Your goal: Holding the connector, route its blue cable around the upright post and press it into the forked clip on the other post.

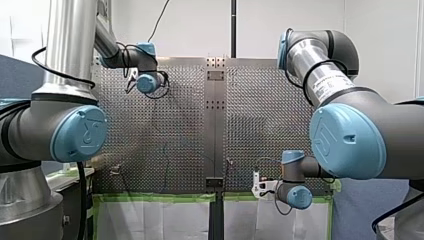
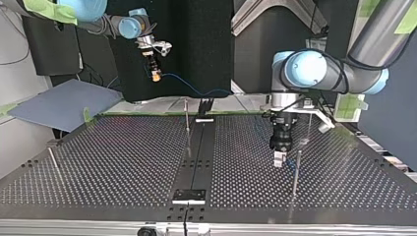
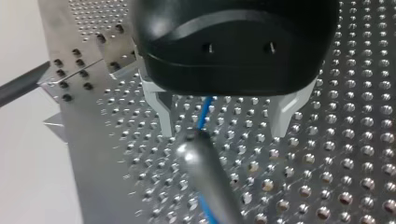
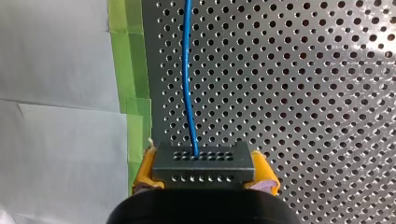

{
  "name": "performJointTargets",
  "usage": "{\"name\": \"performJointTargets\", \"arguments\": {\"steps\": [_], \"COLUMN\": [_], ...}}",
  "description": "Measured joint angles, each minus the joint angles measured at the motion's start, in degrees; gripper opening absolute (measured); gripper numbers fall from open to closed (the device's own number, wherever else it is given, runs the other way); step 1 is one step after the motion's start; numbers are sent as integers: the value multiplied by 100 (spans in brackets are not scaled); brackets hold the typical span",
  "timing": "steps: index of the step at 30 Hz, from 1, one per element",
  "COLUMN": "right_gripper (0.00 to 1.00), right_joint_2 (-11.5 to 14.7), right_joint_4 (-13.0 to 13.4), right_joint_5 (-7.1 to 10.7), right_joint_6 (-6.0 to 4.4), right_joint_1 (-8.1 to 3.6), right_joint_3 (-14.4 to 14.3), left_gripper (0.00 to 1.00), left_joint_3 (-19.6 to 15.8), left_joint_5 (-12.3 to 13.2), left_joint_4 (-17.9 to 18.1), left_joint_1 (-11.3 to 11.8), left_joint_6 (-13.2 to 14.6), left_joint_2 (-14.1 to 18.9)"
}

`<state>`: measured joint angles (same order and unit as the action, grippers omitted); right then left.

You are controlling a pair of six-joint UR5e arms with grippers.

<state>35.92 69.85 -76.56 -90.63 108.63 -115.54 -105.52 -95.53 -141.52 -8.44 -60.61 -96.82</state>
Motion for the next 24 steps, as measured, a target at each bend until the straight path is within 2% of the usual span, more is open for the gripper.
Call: {"name": "performJointTargets", "arguments": {"steps": [8, 15, 24], "right_gripper": [0, 0, 0], "right_joint_2": [0, 0, 0], "right_joint_4": [9, 12, 13], "right_joint_5": [0, 0, 0], "right_joint_6": [0, 0, 0], "right_joint_1": [-1, 0, -2], "right_joint_3": [0, 0, 0], "left_gripper": [97, 97, 97], "left_joint_3": [392, 675, 779], "left_joint_5": [-20, -14, -9], "left_joint_4": [-257, -372, -468], "left_joint_1": [-9, 5, 8], "left_joint_6": [-56, -113, -158], "left_joint_2": [-314, -340, -371]}}
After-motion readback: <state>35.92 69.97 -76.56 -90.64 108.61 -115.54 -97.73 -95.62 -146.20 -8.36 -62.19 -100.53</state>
